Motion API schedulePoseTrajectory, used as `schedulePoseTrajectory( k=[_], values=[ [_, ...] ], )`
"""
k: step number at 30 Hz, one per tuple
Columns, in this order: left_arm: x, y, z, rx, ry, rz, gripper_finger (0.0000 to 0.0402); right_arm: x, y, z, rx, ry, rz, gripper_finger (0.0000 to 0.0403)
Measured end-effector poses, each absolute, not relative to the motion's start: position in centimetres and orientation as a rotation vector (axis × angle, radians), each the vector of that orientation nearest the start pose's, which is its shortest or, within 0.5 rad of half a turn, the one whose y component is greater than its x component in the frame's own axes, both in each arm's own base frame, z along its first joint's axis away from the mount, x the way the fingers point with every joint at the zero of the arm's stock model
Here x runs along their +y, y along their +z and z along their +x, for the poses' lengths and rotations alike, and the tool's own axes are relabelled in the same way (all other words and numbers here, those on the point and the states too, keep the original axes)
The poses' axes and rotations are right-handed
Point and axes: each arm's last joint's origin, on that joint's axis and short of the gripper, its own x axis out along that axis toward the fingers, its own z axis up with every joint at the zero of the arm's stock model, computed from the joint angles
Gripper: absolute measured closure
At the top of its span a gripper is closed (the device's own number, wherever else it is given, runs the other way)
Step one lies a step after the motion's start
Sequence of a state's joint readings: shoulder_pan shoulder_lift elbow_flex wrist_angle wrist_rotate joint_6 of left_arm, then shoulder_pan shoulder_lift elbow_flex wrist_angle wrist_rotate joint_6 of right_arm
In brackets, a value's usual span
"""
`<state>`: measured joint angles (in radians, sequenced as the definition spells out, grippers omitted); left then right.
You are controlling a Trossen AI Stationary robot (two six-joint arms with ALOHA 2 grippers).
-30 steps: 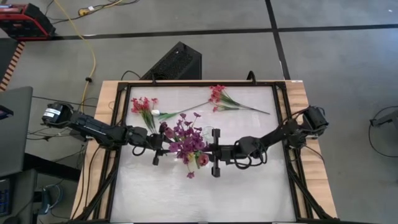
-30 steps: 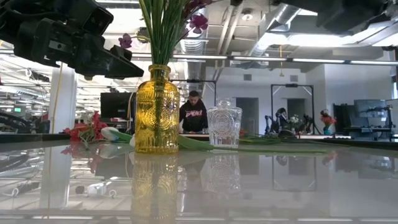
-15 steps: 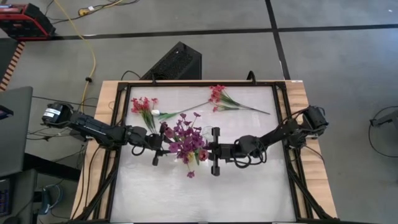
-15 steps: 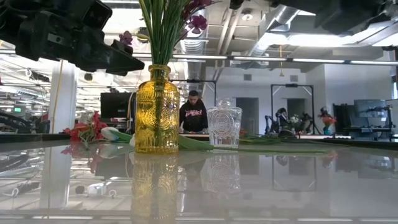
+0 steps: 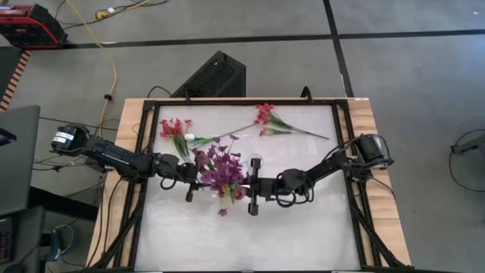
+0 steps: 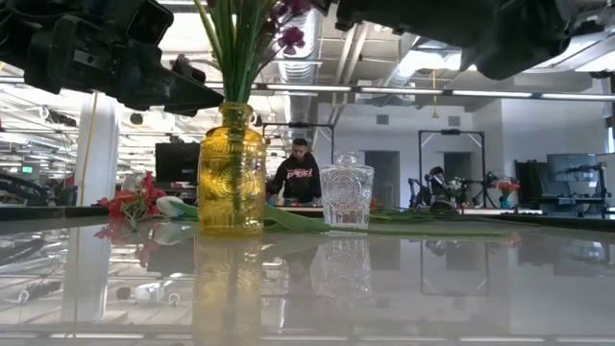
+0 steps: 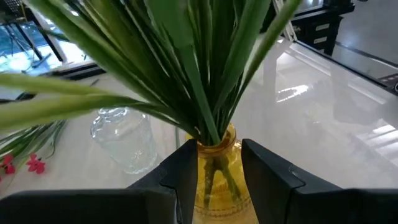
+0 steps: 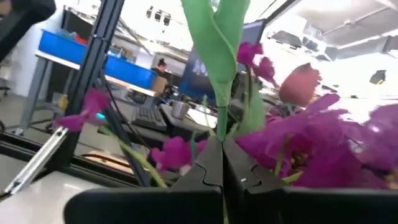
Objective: Sort flowers into vase by color
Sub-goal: Put the red tulip into the yellow vase
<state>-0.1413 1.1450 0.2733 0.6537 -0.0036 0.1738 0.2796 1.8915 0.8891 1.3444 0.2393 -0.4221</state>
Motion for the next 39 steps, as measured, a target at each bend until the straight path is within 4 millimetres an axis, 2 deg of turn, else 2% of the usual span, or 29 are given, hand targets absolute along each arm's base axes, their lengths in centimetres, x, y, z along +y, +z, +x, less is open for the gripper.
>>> schedulePoseTrajectory(
  k=[7, 12, 24, 28, 34, 39],
  values=[
    [-2.9, 17.3, 20.7, 0.217, -0.161, 0.19, 0.0288, 9.8, 21.2, 36.3, -0.317, -0.073, -0.324, 0.0386],
    [-2.9, 17.3, 20.7, 0.217, -0.161, 0.191, 0.0288, 9.6, 20.9, 36.5, -0.272, -0.083, -0.248, 0.0386],
    [-2.9, 17.3, 20.7, 0.213, -0.159, 0.191, 0.0288, 6.9, 19.8, 37.8, -0.126, -0.123, -0.021, 0.0385],
    [-2.9, 17.3, 20.7, 0.214, -0.156, 0.192, 0.0288, 6.6, 19.5, 38.5, -0.035, -0.123, -0.027, 0.0385],
    [-2.9, 17.3, 20.7, 0.217, -0.156, 0.192, 0.0288, 7.0, 19.6, 38.6, -0.025, -0.111, -0.042, 0.0385],
    [-2.9, 17.3, 20.7, 0.217, -0.154, 0.192, 0.0288, 7.1, 19.0, 38.6, 0.034, -0.076, -0.061, 0.0367]
  ],
)
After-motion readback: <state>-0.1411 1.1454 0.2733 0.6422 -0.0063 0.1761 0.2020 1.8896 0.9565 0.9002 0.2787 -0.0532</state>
